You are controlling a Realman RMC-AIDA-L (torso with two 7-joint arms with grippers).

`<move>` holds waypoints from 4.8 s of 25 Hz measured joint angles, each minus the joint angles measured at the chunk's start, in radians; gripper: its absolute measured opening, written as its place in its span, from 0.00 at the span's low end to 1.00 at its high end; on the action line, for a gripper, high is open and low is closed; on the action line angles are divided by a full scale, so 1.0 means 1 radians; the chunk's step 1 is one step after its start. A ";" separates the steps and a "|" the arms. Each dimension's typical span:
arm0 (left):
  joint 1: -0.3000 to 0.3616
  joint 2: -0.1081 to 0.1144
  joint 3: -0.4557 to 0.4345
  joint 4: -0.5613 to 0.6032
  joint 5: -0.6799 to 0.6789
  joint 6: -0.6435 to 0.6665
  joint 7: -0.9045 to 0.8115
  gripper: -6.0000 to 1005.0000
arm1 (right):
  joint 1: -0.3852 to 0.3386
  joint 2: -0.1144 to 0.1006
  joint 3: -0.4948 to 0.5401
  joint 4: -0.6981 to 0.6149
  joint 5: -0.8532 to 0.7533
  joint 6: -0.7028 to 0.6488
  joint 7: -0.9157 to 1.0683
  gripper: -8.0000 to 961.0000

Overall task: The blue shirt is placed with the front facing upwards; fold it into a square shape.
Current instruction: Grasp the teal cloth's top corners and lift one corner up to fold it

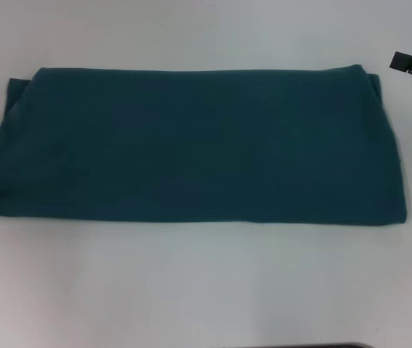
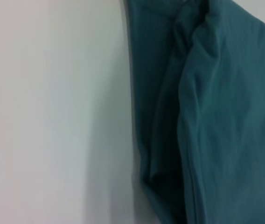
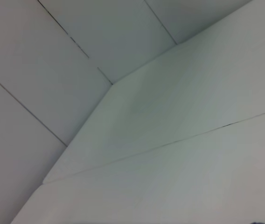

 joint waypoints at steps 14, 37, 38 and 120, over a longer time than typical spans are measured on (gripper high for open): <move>0.013 0.021 -0.016 0.003 0.000 -0.008 0.021 0.03 | 0.018 0.006 -0.009 -0.003 -0.001 -0.011 0.000 0.94; 0.054 -0.048 -0.019 -0.150 -0.276 0.213 0.124 0.03 | 0.041 0.016 -0.060 -0.054 -0.001 -0.064 -0.035 0.94; 0.054 -0.049 -0.019 -0.155 -0.286 0.219 0.130 0.03 | 0.043 0.017 -0.061 -0.059 -0.001 -0.067 -0.040 0.94; -0.065 -0.099 0.033 -0.160 -0.408 0.314 0.451 0.03 | 0.073 0.070 -0.113 -0.164 0.009 -0.156 -0.120 0.94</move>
